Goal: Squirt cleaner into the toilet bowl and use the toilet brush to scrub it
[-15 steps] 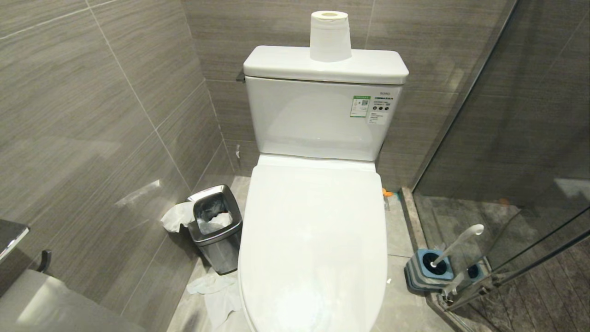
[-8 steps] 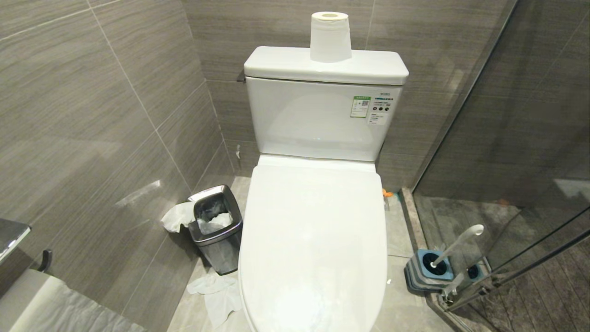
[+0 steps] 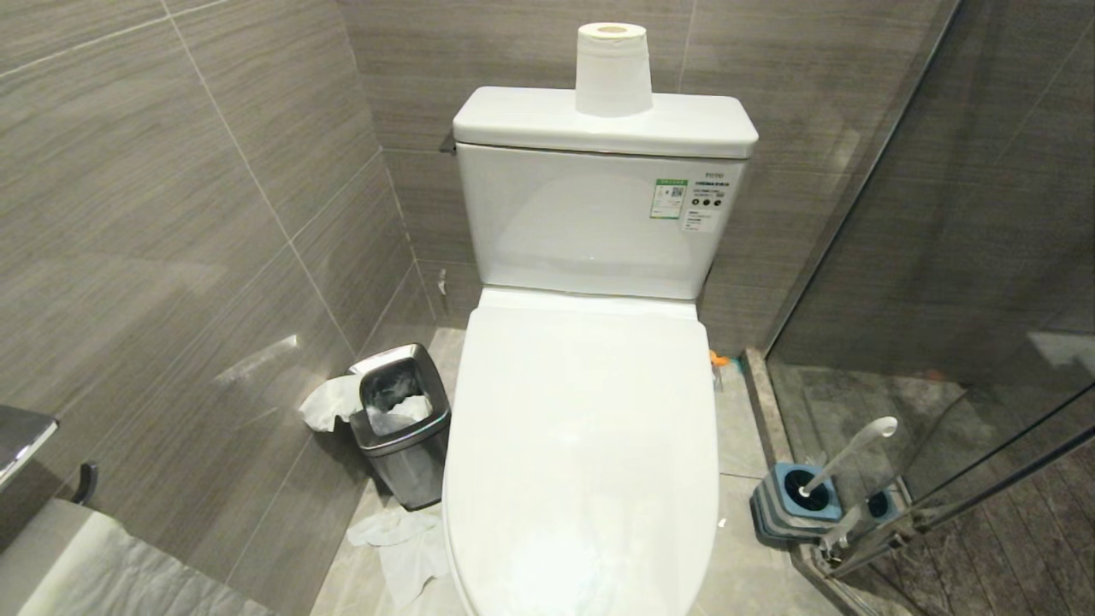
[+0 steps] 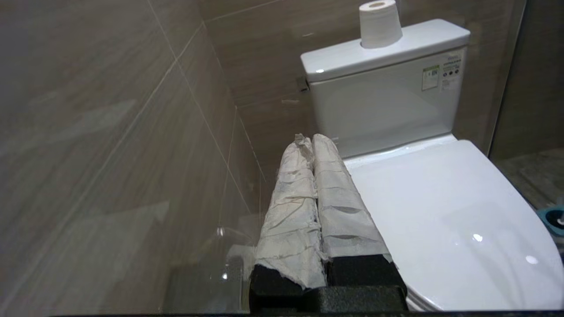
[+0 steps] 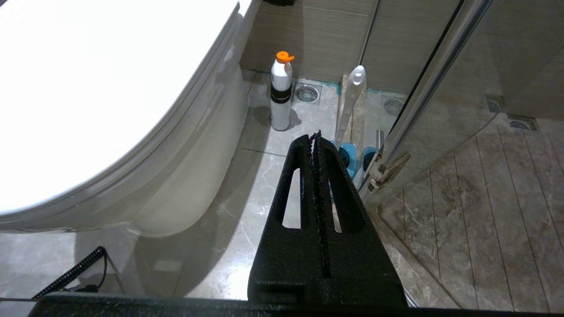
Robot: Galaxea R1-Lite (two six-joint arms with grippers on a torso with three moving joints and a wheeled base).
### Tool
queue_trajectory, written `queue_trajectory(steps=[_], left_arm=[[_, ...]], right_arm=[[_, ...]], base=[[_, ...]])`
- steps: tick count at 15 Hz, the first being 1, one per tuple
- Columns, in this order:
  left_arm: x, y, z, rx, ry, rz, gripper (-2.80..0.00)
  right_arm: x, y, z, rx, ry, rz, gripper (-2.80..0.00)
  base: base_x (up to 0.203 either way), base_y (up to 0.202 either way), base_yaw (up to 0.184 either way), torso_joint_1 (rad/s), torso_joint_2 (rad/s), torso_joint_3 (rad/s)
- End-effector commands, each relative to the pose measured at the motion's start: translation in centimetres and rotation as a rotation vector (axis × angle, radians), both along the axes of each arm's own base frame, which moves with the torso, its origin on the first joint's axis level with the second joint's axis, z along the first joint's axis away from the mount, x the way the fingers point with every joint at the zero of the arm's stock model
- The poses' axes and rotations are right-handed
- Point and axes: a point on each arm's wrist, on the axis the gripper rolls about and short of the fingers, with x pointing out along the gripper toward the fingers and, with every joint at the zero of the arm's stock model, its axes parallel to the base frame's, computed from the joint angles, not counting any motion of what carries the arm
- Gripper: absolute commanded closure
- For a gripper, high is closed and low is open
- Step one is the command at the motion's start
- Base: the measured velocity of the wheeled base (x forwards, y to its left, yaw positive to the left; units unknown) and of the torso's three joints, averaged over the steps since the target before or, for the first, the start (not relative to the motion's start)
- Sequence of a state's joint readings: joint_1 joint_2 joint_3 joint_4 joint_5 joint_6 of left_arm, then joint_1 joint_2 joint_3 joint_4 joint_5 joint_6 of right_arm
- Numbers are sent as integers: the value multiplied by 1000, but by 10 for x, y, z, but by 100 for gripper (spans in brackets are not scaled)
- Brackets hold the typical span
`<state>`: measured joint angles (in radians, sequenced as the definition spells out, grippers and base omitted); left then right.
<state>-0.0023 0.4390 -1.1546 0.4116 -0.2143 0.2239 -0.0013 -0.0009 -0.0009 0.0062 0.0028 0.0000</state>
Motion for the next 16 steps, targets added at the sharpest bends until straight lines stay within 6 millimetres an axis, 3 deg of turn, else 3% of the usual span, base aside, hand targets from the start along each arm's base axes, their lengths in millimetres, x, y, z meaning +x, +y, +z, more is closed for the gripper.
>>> queue_trajectory(steps=[1, 6, 12, 16], left_arm=[[-27, 1, -41, 1, -41, -5, 0], [-37, 1, -114, -6, -45, 39, 0], [3, 3, -149, -36, 36, 110, 0], [45, 4, -198, -89, 131, 162, 0]], right_arm=[[0, 0, 0, 0, 0, 0, 0], [0, 0, 0, 0, 0, 0, 0], [0, 0, 0, 0, 0, 0, 0], [0, 0, 0, 0, 1, 0, 0]], base=[[0, 0, 0, 0, 0, 0], [0, 0, 0, 0, 0, 0], [0, 0, 0, 0, 0, 0], [0, 0, 0, 0, 0, 0]])
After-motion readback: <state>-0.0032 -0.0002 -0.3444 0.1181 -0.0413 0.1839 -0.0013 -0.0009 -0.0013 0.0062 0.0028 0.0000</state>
